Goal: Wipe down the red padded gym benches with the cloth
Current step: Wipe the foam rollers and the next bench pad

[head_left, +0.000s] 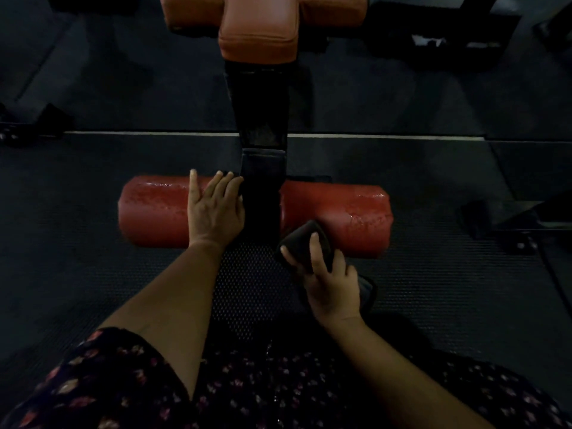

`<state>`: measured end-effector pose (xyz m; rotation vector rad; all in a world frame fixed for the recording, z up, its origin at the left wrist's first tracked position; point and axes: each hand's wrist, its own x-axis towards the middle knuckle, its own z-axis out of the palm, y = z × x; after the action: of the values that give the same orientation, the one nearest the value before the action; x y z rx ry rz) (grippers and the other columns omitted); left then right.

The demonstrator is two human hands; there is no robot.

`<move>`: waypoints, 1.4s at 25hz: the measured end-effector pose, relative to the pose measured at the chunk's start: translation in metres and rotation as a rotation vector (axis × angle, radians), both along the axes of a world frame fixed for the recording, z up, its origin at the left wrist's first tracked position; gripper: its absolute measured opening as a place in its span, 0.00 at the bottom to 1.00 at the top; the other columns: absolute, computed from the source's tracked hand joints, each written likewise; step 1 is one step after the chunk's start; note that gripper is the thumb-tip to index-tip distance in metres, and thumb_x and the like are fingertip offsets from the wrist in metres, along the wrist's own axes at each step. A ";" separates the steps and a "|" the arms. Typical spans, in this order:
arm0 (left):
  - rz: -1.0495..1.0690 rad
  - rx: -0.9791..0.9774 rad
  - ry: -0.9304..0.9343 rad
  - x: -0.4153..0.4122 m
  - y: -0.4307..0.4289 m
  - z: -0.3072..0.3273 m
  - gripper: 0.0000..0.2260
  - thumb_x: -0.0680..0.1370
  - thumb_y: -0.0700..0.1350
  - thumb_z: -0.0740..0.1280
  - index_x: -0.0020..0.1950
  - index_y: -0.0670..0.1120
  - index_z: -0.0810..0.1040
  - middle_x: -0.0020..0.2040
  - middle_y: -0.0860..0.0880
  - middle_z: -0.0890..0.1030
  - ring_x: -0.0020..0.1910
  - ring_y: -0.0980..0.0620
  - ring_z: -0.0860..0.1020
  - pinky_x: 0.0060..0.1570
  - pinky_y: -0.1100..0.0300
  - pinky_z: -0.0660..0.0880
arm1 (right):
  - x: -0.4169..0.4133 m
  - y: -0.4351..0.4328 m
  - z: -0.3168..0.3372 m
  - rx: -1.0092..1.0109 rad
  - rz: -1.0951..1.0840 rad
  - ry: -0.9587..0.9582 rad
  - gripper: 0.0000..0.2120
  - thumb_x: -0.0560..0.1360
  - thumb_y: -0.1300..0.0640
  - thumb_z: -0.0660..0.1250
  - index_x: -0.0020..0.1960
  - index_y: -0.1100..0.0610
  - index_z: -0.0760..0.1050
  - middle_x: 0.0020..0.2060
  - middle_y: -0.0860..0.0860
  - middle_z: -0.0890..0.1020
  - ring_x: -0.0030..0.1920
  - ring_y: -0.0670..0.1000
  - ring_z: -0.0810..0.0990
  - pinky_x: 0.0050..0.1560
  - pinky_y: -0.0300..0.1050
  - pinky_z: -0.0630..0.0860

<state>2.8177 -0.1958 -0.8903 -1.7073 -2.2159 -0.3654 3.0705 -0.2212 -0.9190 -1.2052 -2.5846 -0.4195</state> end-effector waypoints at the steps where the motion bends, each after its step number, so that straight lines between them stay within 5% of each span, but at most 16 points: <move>1: 0.002 -0.013 -0.008 0.000 0.000 0.001 0.19 0.79 0.47 0.55 0.64 0.43 0.77 0.62 0.43 0.81 0.66 0.43 0.76 0.75 0.44 0.41 | 0.003 0.003 0.006 -0.017 0.004 0.014 0.27 0.77 0.54 0.58 0.74 0.38 0.60 0.71 0.57 0.64 0.47 0.61 0.74 0.34 0.52 0.75; 5: 0.014 -0.067 -0.025 0.001 -0.001 0.005 0.20 0.79 0.48 0.53 0.65 0.43 0.77 0.63 0.43 0.80 0.67 0.43 0.75 0.75 0.44 0.40 | -0.018 0.019 0.055 -0.186 -0.153 0.047 0.26 0.73 0.51 0.67 0.70 0.39 0.70 0.70 0.56 0.70 0.44 0.61 0.74 0.34 0.52 0.74; 10: 0.027 -0.126 -0.066 0.003 -0.001 0.009 0.20 0.80 0.48 0.52 0.65 0.44 0.76 0.66 0.44 0.78 0.70 0.43 0.71 0.74 0.42 0.41 | -0.059 0.095 0.111 -0.447 -0.258 -0.001 0.23 0.77 0.54 0.62 0.70 0.39 0.68 0.76 0.49 0.55 0.66 0.64 0.61 0.49 0.55 0.73; 13: 0.017 -0.145 -0.091 0.000 -0.003 0.007 0.19 0.80 0.48 0.56 0.67 0.44 0.75 0.69 0.44 0.76 0.73 0.42 0.67 0.75 0.39 0.44 | -0.074 0.165 0.126 -0.754 -0.279 -0.142 0.24 0.76 0.51 0.63 0.72 0.43 0.67 0.74 0.49 0.57 0.72 0.63 0.54 0.61 0.58 0.70; 15: 0.016 -0.137 -0.107 -0.004 -0.006 0.005 0.20 0.80 0.52 0.57 0.68 0.45 0.75 0.70 0.44 0.75 0.74 0.42 0.66 0.75 0.39 0.47 | -0.073 0.183 0.123 -0.873 -0.299 -0.153 0.28 0.75 0.50 0.64 0.74 0.45 0.62 0.72 0.52 0.62 0.70 0.64 0.60 0.63 0.58 0.69; 20: 0.044 -0.174 -0.109 -0.006 -0.006 0.007 0.27 0.78 0.57 0.50 0.71 0.46 0.73 0.70 0.44 0.74 0.73 0.43 0.68 0.75 0.41 0.50 | -0.050 0.128 0.108 -0.618 -0.308 -0.052 0.33 0.74 0.34 0.60 0.75 0.44 0.58 0.70 0.55 0.65 0.64 0.64 0.67 0.56 0.60 0.70; 25: 0.041 -0.137 -0.122 -0.006 -0.005 0.006 0.26 0.77 0.55 0.51 0.69 0.45 0.75 0.68 0.43 0.76 0.71 0.42 0.70 0.75 0.40 0.52 | -0.028 0.041 0.070 -0.317 -0.372 0.041 0.50 0.65 0.29 0.66 0.79 0.45 0.51 0.74 0.61 0.60 0.60 0.68 0.70 0.44 0.60 0.76; 31: -0.009 -0.062 -0.098 -0.006 -0.007 0.001 0.26 0.79 0.56 0.52 0.69 0.43 0.75 0.70 0.43 0.74 0.75 0.41 0.63 0.75 0.42 0.44 | -0.010 0.006 0.029 -0.269 -0.313 0.169 0.46 0.63 0.51 0.78 0.75 0.43 0.59 0.74 0.59 0.60 0.57 0.66 0.67 0.36 0.60 0.78; 35: -0.021 -0.048 -0.095 -0.008 -0.008 0.003 0.26 0.80 0.57 0.52 0.69 0.44 0.76 0.73 0.45 0.70 0.75 0.41 0.63 0.75 0.45 0.39 | 0.028 -0.021 0.007 -0.258 -0.252 0.008 0.45 0.62 0.51 0.78 0.74 0.39 0.61 0.73 0.54 0.64 0.56 0.65 0.70 0.36 0.57 0.76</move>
<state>2.8099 -0.2037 -0.8870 -1.7743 -2.2925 -0.4090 3.0984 -0.2425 -0.9122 -1.6247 -2.5465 -0.1282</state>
